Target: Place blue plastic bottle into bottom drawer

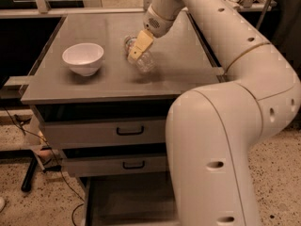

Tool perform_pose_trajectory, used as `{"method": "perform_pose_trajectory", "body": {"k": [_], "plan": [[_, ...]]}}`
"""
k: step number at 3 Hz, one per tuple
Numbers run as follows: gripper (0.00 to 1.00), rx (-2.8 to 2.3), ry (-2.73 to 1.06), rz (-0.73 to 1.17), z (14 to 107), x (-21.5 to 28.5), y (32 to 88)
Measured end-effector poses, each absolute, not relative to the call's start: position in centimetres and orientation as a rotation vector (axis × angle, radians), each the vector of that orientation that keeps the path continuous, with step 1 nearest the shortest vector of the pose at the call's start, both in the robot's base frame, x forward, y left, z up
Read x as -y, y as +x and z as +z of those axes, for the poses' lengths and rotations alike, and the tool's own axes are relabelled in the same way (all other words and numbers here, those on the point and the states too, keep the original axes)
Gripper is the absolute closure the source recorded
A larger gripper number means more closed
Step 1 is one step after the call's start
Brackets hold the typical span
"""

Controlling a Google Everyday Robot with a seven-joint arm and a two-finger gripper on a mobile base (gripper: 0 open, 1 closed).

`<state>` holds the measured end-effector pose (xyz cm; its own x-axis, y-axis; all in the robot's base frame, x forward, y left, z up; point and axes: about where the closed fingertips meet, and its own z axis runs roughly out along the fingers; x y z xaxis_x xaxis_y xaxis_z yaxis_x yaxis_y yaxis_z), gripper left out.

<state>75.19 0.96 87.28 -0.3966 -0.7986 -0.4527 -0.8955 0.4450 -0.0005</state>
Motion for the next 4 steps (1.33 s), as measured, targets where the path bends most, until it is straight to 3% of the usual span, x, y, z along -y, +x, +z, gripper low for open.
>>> {"method": "perform_pose_trajectory", "body": {"k": [1, 4], "plan": [[0.0, -2.31, -1.401, 0.447, 85.83, -2.42, 76.0], [0.66, -2.307, -1.401, 0.453, 85.77, -2.58, 76.1]]}}
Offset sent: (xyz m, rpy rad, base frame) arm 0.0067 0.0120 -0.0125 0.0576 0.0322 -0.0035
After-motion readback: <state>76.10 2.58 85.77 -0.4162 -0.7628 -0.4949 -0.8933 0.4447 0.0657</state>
